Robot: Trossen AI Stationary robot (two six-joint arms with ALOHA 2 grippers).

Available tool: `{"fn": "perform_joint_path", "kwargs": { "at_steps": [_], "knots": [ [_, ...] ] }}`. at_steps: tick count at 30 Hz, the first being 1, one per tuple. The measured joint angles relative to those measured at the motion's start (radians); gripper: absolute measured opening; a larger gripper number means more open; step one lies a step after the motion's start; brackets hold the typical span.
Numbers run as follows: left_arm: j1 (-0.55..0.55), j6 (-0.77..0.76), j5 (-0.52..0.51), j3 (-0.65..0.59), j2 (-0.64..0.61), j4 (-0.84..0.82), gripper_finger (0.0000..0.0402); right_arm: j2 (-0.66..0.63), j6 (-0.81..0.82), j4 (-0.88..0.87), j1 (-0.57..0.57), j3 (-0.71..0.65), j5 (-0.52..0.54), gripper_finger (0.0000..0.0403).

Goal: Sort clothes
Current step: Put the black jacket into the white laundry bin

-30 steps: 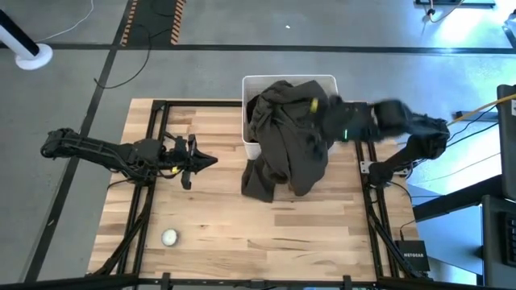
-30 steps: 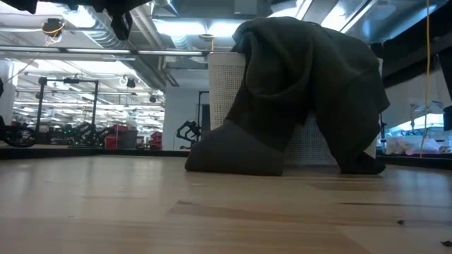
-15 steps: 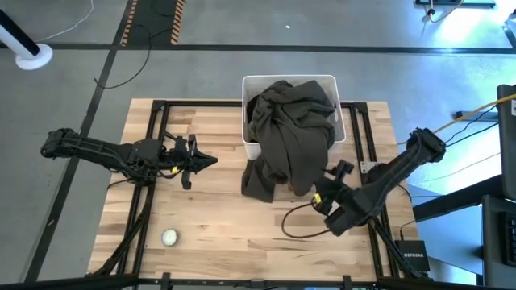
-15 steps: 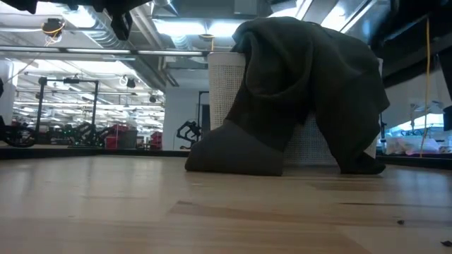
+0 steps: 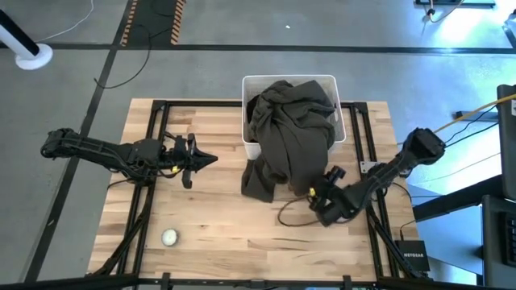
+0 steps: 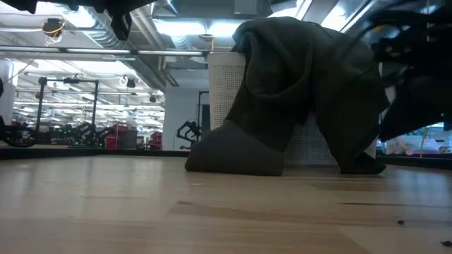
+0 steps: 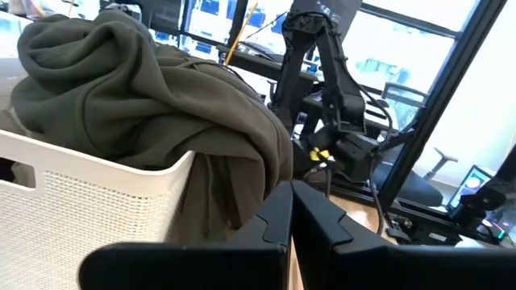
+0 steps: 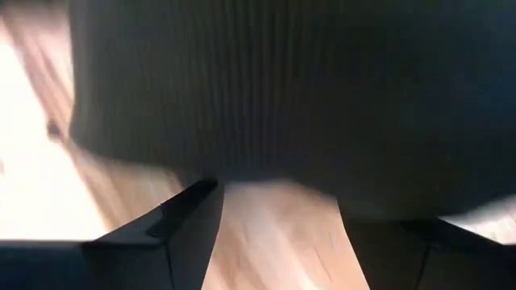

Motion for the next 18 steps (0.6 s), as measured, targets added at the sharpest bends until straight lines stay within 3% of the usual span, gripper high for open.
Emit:
{"fn": "perform_joint_path", "kwargs": {
  "at_steps": [9,18],
  "knots": [
    [0.0,0.0,0.0,0.0,0.0,0.001,0.0,0.0,-0.462,0.458,-0.193,0.041,-0.005,0.026],
    [0.0,-0.002,0.0,0.0,0.0,0.0,0.0,-0.013,-0.819,0.513,-0.26,0.379,0.074,0.026]
  ]
}}
